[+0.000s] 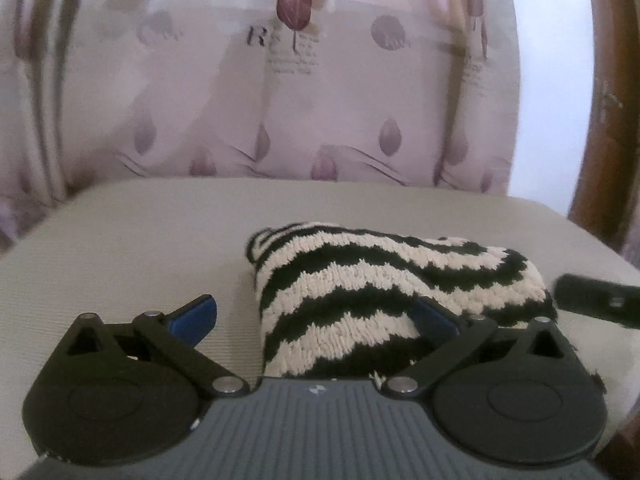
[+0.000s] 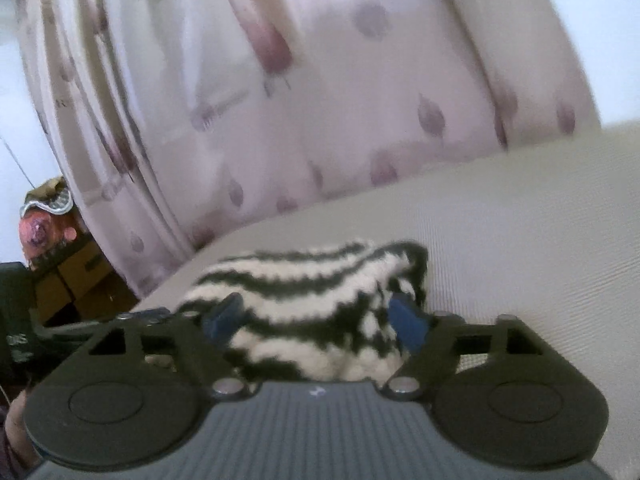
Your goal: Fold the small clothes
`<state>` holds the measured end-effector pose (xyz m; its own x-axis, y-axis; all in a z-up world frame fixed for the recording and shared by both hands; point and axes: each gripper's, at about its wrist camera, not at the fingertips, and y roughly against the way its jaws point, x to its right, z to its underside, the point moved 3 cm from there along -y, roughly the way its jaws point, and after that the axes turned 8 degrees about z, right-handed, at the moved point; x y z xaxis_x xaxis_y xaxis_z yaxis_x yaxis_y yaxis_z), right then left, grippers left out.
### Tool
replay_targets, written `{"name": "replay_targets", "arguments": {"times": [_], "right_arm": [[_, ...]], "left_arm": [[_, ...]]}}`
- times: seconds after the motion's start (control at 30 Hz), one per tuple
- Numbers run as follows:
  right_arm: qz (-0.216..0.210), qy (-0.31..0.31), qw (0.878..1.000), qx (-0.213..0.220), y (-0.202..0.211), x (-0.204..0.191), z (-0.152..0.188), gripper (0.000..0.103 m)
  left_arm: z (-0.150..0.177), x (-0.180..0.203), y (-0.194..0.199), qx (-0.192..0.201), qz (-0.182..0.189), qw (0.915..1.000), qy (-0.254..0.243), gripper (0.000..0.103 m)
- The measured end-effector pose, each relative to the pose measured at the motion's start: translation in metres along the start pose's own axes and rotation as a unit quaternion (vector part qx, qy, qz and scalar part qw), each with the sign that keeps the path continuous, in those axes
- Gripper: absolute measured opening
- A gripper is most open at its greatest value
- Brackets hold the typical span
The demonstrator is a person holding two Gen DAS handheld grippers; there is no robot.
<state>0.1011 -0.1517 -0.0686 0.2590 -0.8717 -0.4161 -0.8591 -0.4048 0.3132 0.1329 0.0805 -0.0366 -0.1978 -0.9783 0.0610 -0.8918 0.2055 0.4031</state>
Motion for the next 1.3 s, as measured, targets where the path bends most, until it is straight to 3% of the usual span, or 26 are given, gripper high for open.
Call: {"name": "replay_targets", "arguments": {"times": [0.07, 0.13, 0.37, 0.47, 0.53, 0.63, 0.7, 0.93, 1.3], "right_arm": [[0.009, 0.016, 1.000, 0.015, 0.014, -0.009, 0.001, 0.094], [0.025, 0.035, 0.999, 0.031, 0.027, -0.019, 0.002, 0.098], [0.086, 0.060, 0.992, 0.075, 0.068, -0.032, 0.008, 0.101], [0.101, 0.065, 0.989, 0.086, 0.080, -0.036, 0.010, 0.102], [0.104, 0.071, 0.988, 0.086, 0.083, -0.038, 0.012, 0.102], [0.104, 0.070, 0.989, 0.080, 0.087, -0.039, 0.015, 0.102], [0.104, 0.069, 0.989, 0.075, 0.090, -0.041, 0.017, 0.102], [0.105, 0.063, 0.989, 0.077, 0.101, -0.042, 0.018, 0.102], [0.114, 0.071, 0.988, 0.071, 0.103, -0.044, 0.023, 0.102]], "left_arm": [[0.000, 0.007, 0.009, 0.015, -0.021, 0.9997, -0.007, 0.103], [0.000, 0.015, 0.022, 0.036, -0.039, 0.9986, -0.005, 0.103], [-0.007, 0.027, 0.058, 0.064, -0.071, 0.9952, 0.024, 0.103], [-0.011, 0.026, 0.079, 0.089, -0.062, 0.9930, 0.048, 0.103], [-0.015, 0.030, 0.090, 0.100, -0.089, 0.9903, 0.038, 0.103], [-0.020, 0.042, 0.102, 0.102, -0.146, 0.9839, -0.015, 0.103], [-0.021, 0.046, 0.110, 0.109, -0.135, 0.9845, -0.027, 0.103], [-0.024, 0.043, 0.121, 0.090, -0.076, 0.9927, 0.029, 0.103], [-0.013, 0.041, 0.116, 0.077, -0.072, 0.9937, 0.038, 0.103]]}}
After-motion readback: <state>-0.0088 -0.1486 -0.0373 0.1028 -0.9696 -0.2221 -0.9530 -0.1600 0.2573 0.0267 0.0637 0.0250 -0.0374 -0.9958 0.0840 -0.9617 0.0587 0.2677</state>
